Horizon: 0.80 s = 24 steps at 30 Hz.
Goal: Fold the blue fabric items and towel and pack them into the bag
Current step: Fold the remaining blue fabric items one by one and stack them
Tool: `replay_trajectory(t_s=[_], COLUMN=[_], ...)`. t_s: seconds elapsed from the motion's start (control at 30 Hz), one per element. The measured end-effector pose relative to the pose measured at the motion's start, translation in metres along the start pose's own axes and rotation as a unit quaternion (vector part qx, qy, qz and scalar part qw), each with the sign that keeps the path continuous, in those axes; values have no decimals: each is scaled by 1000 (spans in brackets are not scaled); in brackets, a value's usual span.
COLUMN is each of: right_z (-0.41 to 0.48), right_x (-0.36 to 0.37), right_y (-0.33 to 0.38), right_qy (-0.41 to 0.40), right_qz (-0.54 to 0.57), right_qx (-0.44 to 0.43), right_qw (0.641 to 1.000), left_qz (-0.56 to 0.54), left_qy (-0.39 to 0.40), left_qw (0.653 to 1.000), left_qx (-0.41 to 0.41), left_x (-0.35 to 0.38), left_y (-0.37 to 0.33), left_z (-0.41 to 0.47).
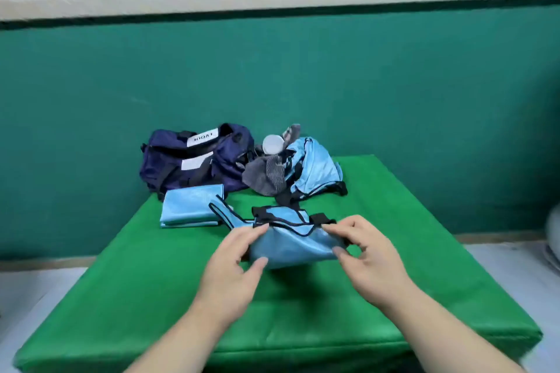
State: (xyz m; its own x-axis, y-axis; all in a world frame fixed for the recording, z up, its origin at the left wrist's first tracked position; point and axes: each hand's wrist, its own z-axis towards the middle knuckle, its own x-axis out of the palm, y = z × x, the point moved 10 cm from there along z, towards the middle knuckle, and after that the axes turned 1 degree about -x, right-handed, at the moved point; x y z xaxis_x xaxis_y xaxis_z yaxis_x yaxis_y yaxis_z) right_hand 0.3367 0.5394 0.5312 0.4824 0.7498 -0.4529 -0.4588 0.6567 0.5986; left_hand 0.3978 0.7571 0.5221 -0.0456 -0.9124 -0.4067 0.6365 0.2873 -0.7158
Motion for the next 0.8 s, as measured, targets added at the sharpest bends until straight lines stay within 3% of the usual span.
replay_trajectory(t_s=[0.17, 0.37, 0.47, 0.67, 0.8], right_z=[-87, -81, -89, -93, -88], right_x=[49, 54, 62, 71, 65], right_y=[-73, -73, -79, -84, -67], right_qy=[50, 42, 58, 76, 34], right_qz=[31, 78, 48, -66, -45], right_qx=[171, 179, 187, 187, 138], right_qw=[984, 980, 980, 977, 989], left_qz=[-25, -74, -31, 171, 169], left_qy=[73, 35, 33, 87, 60], left_qw=[984, 971, 976, 971, 978], left_qx=[-159, -224, -213, -144, -102], left_x=[46, 45, 43, 49, 44], left_y=[87, 112, 106, 91, 86], left_z=[-81, -94, -93, -86, -80])
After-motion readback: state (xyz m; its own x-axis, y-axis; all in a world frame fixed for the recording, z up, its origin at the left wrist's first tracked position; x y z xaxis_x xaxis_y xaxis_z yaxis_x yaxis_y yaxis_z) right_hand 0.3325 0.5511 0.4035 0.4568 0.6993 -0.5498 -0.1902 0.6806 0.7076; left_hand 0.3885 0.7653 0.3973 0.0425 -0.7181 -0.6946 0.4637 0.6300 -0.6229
